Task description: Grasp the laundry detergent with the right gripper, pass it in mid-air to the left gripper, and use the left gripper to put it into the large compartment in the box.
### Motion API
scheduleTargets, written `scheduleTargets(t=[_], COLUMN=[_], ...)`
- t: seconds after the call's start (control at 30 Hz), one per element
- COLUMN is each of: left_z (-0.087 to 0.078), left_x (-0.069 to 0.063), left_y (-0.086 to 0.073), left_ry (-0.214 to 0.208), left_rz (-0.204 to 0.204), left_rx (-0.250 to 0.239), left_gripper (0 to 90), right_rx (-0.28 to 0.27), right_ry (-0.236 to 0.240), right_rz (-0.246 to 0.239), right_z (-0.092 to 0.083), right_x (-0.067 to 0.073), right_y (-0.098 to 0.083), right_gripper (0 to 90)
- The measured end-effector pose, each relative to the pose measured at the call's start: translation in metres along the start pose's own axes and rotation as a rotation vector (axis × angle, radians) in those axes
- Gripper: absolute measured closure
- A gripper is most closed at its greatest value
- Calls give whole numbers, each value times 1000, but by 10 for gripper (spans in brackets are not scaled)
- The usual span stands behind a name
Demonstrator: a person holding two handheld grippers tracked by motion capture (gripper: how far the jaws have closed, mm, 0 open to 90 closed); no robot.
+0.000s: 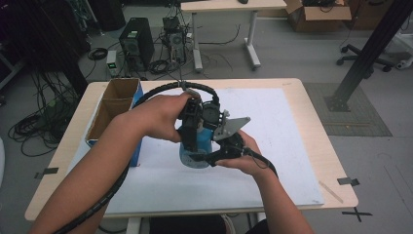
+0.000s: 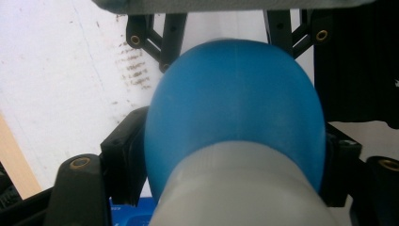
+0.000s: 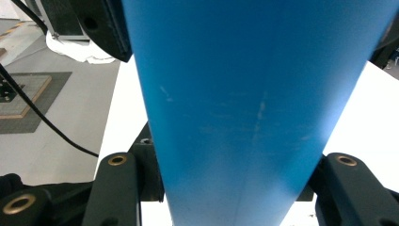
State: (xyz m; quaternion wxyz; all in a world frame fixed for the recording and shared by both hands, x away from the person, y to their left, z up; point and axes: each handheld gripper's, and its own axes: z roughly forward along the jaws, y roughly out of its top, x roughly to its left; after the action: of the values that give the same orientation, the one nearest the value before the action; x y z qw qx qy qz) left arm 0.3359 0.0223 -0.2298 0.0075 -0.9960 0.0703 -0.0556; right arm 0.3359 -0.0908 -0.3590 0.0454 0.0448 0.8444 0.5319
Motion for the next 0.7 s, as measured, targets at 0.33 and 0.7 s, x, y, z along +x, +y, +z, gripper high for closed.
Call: scheduleTargets(t=[0.33, 0.7], left_z=[1, -6], left_x=[-1, -5], left_y=[2, 8], left_ry=[-5, 17], left_rz=[3, -15], left_rx=[12, 40], left_gripper=[368, 383], right_rx=[7, -15], right_ry=[-2, -16], right_rz=[-1, -27], right_z=[-1, -5], right_x=[0, 2], right_y=[0, 0], right_gripper=[457, 448])
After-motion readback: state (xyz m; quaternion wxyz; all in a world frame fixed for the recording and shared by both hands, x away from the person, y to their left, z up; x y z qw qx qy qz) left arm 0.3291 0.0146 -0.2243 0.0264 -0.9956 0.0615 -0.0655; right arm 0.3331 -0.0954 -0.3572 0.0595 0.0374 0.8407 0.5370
